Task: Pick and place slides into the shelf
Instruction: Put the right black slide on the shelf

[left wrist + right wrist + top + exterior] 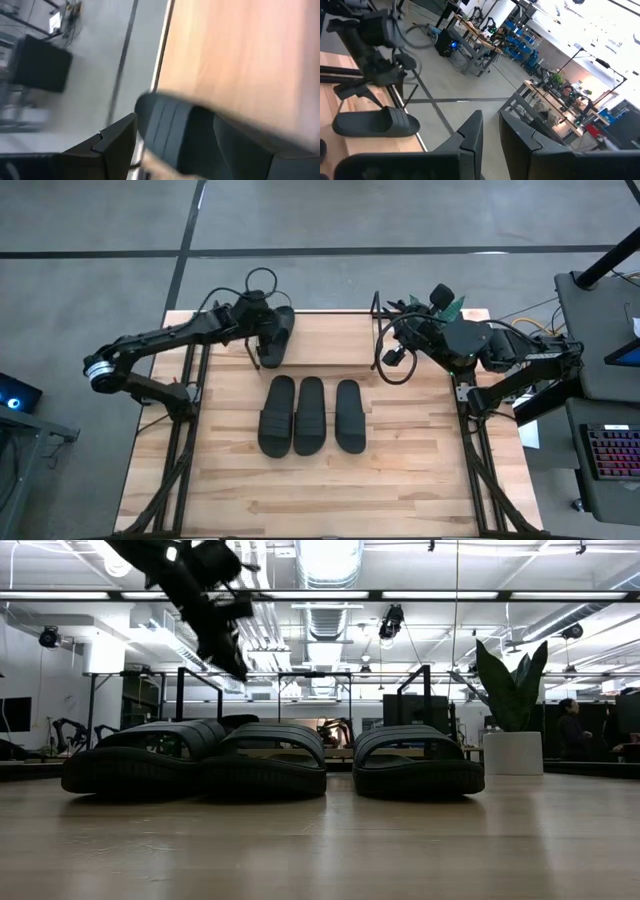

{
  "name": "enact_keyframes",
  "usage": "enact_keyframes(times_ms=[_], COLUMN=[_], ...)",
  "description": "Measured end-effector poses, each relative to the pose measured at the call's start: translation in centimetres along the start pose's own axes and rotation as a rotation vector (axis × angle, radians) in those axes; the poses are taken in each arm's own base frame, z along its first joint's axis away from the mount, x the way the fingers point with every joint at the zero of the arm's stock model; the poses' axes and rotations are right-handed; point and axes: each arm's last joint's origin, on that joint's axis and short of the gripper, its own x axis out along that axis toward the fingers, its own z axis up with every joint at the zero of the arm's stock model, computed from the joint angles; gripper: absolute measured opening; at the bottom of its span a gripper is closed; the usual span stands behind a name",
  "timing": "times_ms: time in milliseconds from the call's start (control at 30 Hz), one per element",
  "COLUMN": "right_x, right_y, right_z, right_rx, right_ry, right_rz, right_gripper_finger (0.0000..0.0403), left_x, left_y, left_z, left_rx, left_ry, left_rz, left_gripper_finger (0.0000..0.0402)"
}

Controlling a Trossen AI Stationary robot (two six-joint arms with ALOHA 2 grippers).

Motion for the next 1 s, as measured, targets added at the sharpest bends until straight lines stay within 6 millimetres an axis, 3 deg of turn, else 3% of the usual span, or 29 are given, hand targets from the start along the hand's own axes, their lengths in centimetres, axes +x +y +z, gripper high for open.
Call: enact_keyframes(times_ms=[200, 400, 533, 667, 900, 1000], right_x=[0.0, 0.1, 0.5, 1.2, 3.4, 3.9], right_y=[0.3, 0.4, 0.5, 0.8, 0.4, -0.1], right_z=[0.1, 0.2, 0.1, -0.3, -1.4, -1.6], right_rx=[0.068, 0.166, 0.218, 0.215, 0.253, 0.264], right_ry=[-0.042, -0.065, -0.085, -0.105, -0.057, -0.05], right_rz=[0.101, 0.183, 0.276, 0.39, 0.396, 0.368], right_gripper_finger=[0.0054, 0.0054, 0.0054, 0.0054, 0.0054, 0.0054], left_x=[-4.2, -9.5, -13.2, -16.3, -19.8, -20.3], left_y=[1.4, 3.0, 4.2, 4.7, 4.8, 4.8], left_z=[2.2, 3.9, 4.2, 3.8, 2.5, 2.3], left_rx=[-0.342, -0.528, -0.607, -0.593, -0.567, -0.567], left_ry=[-0.327, -0.743, -0.962, -1.114, -1.226, -1.24], left_rz=[-0.23, -0.408, -0.408, -0.368, -0.33, -0.324], left_gripper_finger=[0.0246, 0.0246, 0.0236, 0.0183, 0.0026, 0.0011])
